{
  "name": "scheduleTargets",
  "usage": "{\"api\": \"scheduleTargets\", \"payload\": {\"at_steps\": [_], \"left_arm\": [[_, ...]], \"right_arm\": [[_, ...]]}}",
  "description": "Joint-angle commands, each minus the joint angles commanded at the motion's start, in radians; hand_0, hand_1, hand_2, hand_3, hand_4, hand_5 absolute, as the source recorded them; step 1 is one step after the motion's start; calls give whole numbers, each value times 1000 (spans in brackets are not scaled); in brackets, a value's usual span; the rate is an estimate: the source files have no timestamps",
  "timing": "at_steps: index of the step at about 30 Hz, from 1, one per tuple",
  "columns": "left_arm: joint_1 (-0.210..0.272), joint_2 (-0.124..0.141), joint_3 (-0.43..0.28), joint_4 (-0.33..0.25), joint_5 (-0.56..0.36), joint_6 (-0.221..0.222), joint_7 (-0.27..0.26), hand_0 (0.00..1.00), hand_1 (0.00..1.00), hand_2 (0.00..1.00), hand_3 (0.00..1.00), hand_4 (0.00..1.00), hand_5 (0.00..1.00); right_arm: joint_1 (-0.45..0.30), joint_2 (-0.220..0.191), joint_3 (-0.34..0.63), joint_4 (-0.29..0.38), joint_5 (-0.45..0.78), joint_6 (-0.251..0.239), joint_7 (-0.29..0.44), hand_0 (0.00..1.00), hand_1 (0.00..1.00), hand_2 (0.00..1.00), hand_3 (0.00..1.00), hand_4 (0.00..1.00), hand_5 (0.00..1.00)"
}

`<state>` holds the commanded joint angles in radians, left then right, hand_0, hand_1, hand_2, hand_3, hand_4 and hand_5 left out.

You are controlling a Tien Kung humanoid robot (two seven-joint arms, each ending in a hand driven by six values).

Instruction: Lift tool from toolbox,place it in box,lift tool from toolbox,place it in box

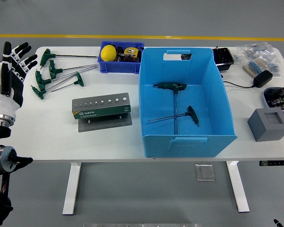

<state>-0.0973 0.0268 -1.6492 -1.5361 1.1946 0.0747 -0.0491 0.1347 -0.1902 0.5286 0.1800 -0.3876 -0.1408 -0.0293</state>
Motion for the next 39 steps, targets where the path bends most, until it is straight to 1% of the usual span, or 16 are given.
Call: {"api": "scheduleTargets", "payload": {"at_steps": [2,3,6,7,9,10,11,20,24,26,27,30,39], "left_arm": [[4,-3,-3,1,2,2,0,773,774,854,774,998,993],[6,-5,-7,1,2,4,-1,773,773,848,772,998,991],[15,-7,-11,4,0,7,-1,773,773,848,772,998,991],[16,-7,-11,4,0,6,-2,773,773,848,772,998,991],[16,-4,-7,4,-4,6,-2,772,770,847,772,998,993],[17,-3,-7,3,-4,6,-2,772,770,847,772,998,993],[17,-1,-8,2,-5,6,-2,772,770,847,772,998,993],[7,15,-23,-7,-13,7,-1,771,770,843,770,998,998],[-3,7,-40,-8,-17,4,15,773,772,839,772,998,998],[-4,3,-46,-10,-23,2,19,773,772,839,772,998,998],[-2,4,-46,-10,-26,2,20,768,755,806,771,998,998],[4,9,-45,-12,-24,-3,26,768,755,806,771,998,998],[31,11,-72,-19,-14,-4,31,765,742,797,777,998,998]], "right_arm": [[-2,1,0,0,-10,-1,-5,610,548,672,734,944,946],[2,1,30,0,-46,-2,-18,608,548,673,732,941,948],[21,21,150,0,-168,-11,-89,608,548,673,732,941,948],[22,25,189,0,-207,-12,-98,608,548,673,732,941,948],[16,24,269,0,-290,-12,-92,608,548,671,731,939,949],[14,22,288,0,-324,-10,-89,608,548,671,731,939,949],[13,21,287,0,-333,-10,-86,608,548,671,731,939,949],[0,23,240,0,-285,-17,-73,604,547,674,730,938,952],[-6,24,175,0,-218,-16,-59,604,546,673,727,934,957],[-9,23,121,0,-160,-14,-43,604,546,673,727,934,957],[-11,22,97,0,-133,-13,-36,606,547,675,724,931,960],[-13,18,33,0,-73,-10,-21,606,547,675,724,931,960],[-9,13,-22,0,-38,-7,-9,605,548,676,723,929,964]]}}
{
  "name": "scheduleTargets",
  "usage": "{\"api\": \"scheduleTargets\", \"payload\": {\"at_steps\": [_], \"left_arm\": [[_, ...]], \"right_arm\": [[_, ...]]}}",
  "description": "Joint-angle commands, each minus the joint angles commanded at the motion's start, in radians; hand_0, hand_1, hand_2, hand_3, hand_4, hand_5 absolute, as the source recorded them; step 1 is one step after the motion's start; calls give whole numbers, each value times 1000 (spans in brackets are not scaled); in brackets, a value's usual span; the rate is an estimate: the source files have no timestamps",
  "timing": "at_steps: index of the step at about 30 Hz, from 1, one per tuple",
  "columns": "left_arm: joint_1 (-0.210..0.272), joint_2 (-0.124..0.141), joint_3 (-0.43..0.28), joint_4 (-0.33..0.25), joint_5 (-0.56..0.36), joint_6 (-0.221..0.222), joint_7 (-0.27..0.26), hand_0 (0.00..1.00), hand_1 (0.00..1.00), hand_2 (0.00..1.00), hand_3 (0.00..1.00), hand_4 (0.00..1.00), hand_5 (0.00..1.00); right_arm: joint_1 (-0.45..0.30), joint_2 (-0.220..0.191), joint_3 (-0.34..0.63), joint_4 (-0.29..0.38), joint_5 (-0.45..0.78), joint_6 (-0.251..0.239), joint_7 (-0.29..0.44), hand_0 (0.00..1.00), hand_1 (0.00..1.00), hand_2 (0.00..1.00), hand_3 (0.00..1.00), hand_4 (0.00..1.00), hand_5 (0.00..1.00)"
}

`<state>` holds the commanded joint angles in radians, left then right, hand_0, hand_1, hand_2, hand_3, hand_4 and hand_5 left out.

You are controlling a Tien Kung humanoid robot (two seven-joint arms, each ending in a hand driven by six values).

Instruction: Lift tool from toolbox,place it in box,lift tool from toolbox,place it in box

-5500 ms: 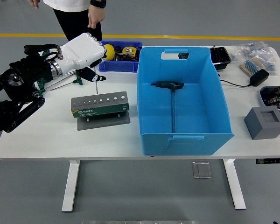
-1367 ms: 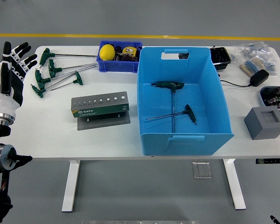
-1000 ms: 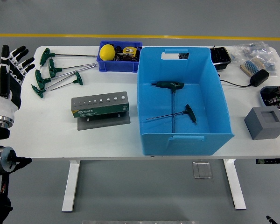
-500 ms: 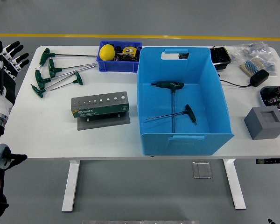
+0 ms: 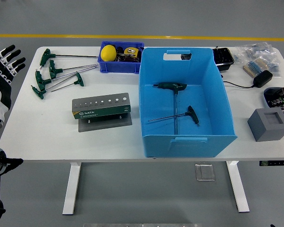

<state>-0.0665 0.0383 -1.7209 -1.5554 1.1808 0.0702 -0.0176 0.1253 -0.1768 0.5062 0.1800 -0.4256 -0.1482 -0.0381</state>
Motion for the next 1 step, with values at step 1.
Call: {"api": "scheduleTargets", "payload": {"at_steps": [1], "left_arm": [[2,-1,-4,0,0,0,0,765,742,797,777,998,998]], "right_arm": [[0,-1,-4,0,5,0,1,605,548,676,723,929,964]]}}
